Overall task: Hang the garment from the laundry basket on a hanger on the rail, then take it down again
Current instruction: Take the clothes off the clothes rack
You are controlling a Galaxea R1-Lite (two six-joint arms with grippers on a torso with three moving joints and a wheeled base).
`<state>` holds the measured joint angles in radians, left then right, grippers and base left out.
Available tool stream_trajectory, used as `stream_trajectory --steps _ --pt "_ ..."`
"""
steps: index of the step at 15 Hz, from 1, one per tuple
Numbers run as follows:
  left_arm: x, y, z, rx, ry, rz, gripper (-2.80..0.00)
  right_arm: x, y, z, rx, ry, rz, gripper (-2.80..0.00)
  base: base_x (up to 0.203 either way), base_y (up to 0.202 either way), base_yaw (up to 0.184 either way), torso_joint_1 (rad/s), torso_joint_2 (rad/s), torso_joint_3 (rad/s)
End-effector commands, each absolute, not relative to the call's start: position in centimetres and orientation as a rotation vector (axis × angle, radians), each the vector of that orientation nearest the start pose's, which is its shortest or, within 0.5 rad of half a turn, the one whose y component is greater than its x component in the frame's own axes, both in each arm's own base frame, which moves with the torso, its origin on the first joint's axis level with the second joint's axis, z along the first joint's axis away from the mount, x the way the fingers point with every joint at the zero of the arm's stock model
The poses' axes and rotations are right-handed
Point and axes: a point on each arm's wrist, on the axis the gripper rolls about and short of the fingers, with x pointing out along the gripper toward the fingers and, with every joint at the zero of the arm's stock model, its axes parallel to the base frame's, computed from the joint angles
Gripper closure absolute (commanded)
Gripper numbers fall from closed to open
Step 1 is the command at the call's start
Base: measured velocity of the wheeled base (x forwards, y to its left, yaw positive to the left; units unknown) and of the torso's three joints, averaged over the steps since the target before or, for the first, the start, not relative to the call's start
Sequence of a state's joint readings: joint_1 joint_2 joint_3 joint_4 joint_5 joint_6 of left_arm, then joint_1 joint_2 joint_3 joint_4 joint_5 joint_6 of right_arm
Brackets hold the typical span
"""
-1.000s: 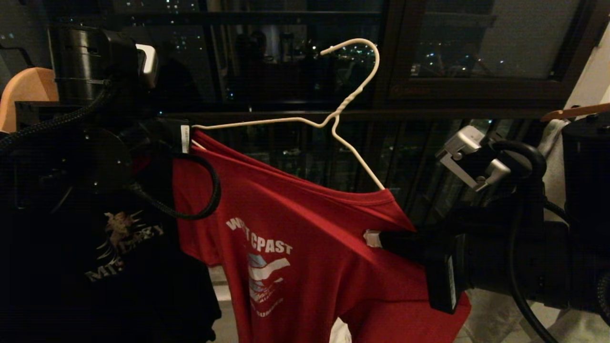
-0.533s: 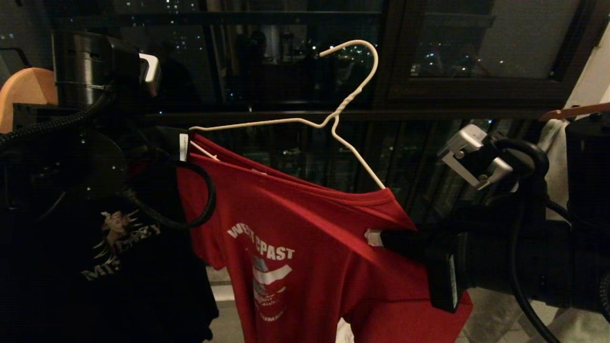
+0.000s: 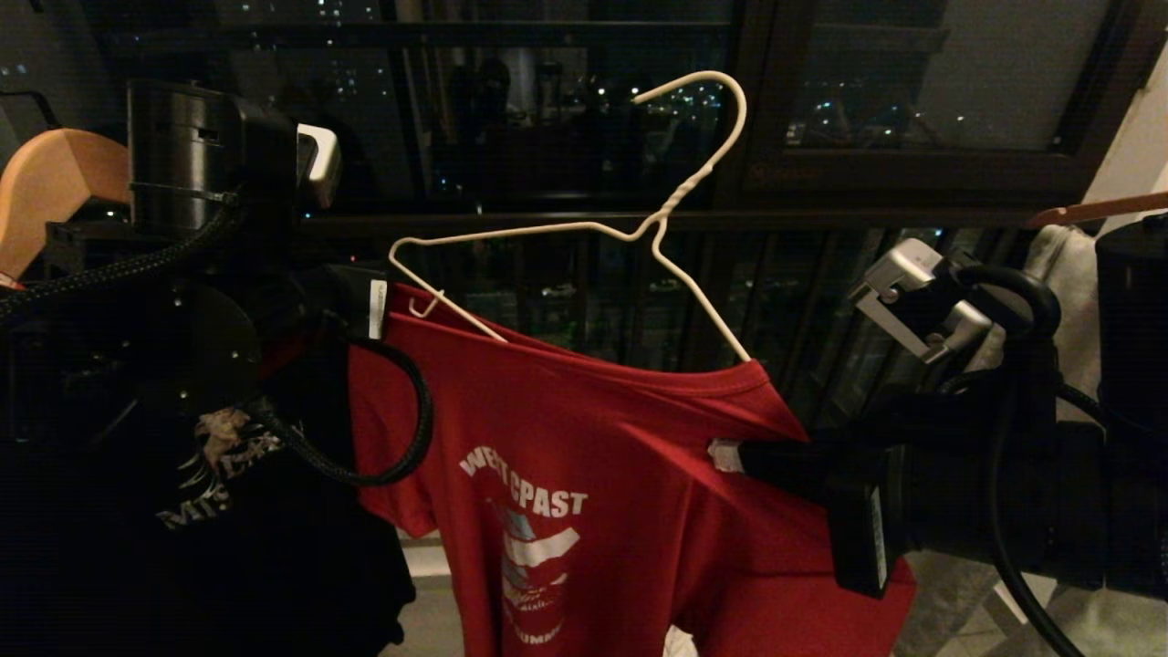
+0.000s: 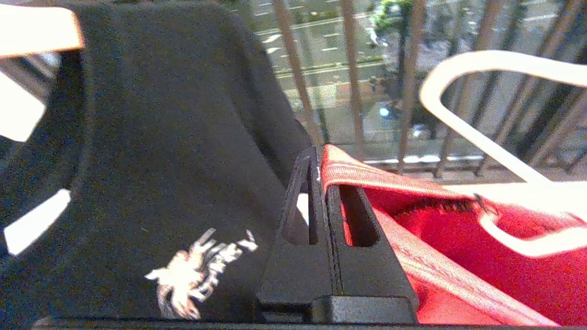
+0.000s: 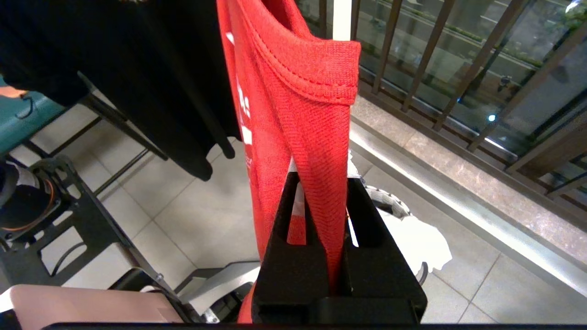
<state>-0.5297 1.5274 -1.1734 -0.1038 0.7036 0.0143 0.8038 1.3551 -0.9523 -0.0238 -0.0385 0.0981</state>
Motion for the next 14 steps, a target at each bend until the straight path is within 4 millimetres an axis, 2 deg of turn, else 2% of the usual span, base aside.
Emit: stream_trajectory --steps 1,8,11,14 --pt "23.8 -12.9 28.4 0.164 0.209 0.148 0.0 15.4 16.0 25.6 -0.066 0.391 0.741 0.0 0.0 0.0 0.0 0.0 0.0 0.0" --pt "22.6 -15.0 27.1 0.195 0.235 0.06 0.0 15.4 15.9 25.6 -0.064 0.387 0.742 0.0 0.0 0.0 0.0 0.0 0.0 0.0" --pt "23.4 -14.3 27.1 0.191 0.236 0.106 0.0 15.2 15.7 25.9 -0.06 0.378 0.743 0.0 0.0 0.0 0.0 0.0 0.0 0.0" --pt "22.9 -14.2 27.2 0.2 0.24 0.088 0.0 15.2 15.7 25.9 -0.06 0.377 0.743 0.0 0.0 0.0 0.0 0.0 0.0 0.0"
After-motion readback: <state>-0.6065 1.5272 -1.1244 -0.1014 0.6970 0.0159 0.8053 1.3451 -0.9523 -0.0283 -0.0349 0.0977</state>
